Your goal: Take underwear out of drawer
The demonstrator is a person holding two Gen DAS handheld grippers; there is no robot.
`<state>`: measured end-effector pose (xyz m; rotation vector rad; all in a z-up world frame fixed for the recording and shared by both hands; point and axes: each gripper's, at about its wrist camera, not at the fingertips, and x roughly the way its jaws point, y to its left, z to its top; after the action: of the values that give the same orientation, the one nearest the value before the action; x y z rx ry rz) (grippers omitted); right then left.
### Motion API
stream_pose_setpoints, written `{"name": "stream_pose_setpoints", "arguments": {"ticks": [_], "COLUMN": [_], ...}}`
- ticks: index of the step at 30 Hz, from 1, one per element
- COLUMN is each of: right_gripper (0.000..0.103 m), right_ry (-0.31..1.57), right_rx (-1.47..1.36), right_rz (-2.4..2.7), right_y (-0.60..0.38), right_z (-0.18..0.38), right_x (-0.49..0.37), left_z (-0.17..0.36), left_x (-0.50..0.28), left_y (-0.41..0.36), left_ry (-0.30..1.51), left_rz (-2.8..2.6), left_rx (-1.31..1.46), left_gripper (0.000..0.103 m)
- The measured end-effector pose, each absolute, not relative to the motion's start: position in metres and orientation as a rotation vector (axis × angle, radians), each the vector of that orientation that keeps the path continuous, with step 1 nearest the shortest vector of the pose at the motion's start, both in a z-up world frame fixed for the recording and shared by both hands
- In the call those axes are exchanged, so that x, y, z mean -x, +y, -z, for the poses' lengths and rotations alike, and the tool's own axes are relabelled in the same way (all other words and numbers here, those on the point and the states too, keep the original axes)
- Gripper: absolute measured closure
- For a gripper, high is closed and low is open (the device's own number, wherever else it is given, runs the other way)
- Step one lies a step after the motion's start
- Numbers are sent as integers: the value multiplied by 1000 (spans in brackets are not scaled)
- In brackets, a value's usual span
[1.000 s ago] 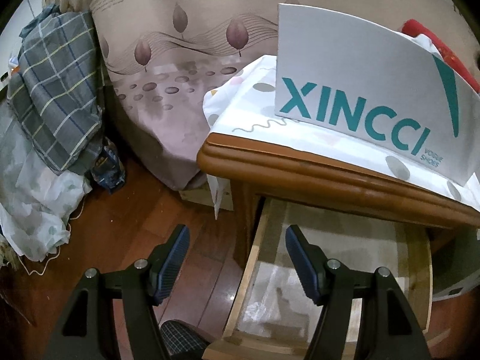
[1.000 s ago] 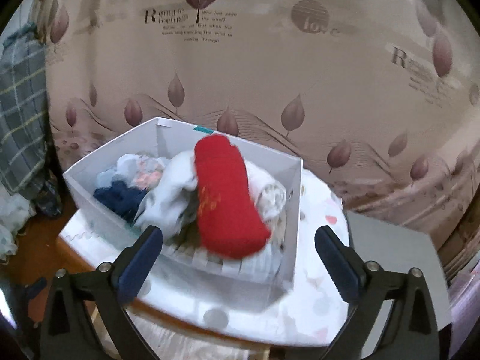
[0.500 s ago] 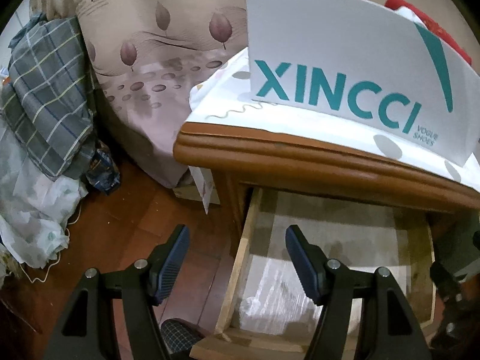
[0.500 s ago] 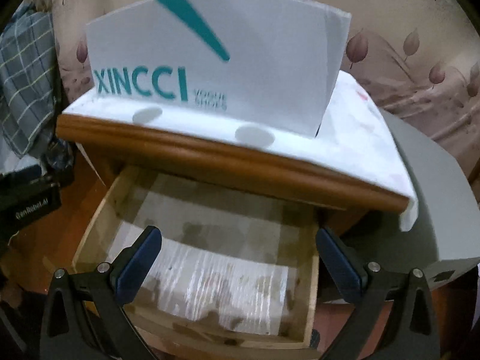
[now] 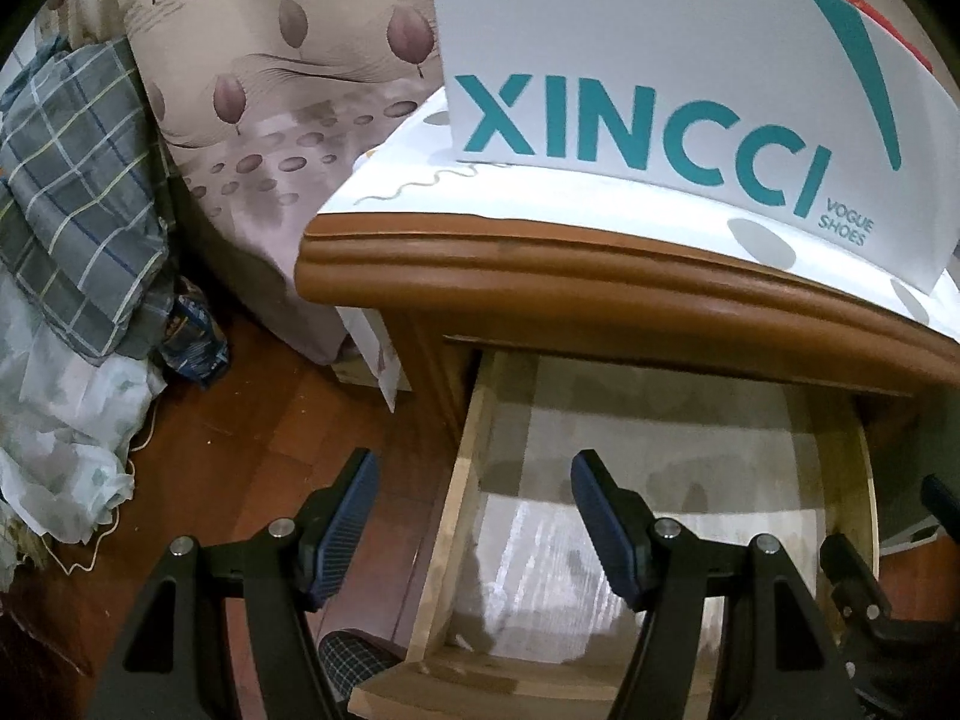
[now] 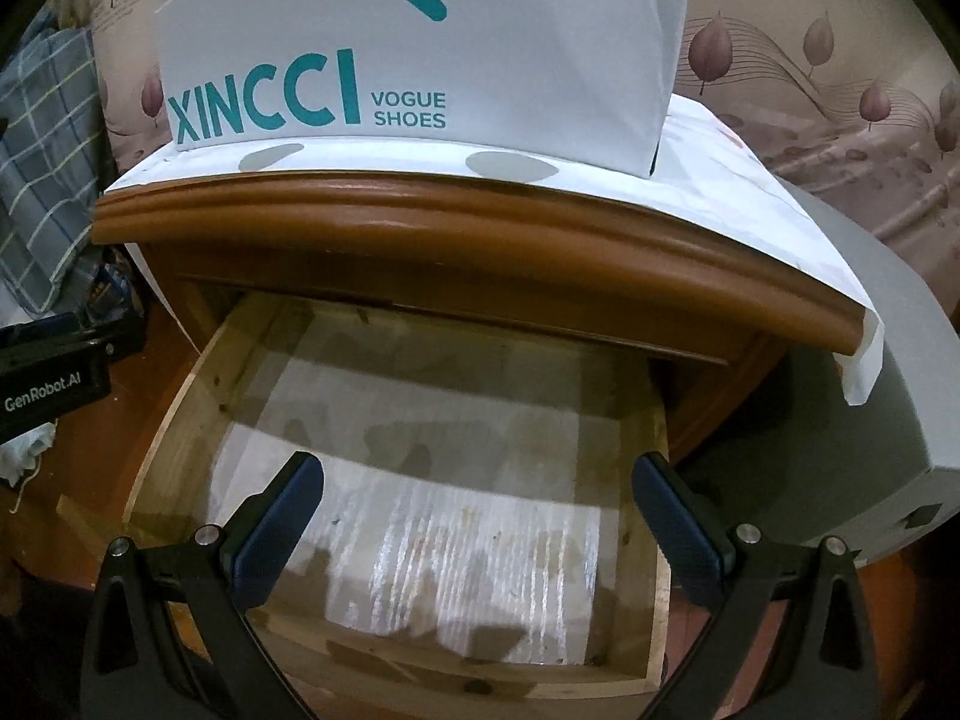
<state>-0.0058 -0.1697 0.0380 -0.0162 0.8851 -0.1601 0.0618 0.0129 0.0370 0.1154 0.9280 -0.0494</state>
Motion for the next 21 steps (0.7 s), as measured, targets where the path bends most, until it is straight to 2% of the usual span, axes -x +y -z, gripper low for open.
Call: {"name": "stream_pose_setpoints", "arguments": {"ticks": [21], "right_gripper": [2], "right_ry": [920], "right_rx": [31], "right_rz": [138], "right_y": [-167], "right_z": [-29], "right_x": [5], "left_z": [-31], "left_x": [-63], "left_y": [9], "left_ry": [944], "left_rz": [85], "left_rx": [-97], "left_gripper": [35]}}
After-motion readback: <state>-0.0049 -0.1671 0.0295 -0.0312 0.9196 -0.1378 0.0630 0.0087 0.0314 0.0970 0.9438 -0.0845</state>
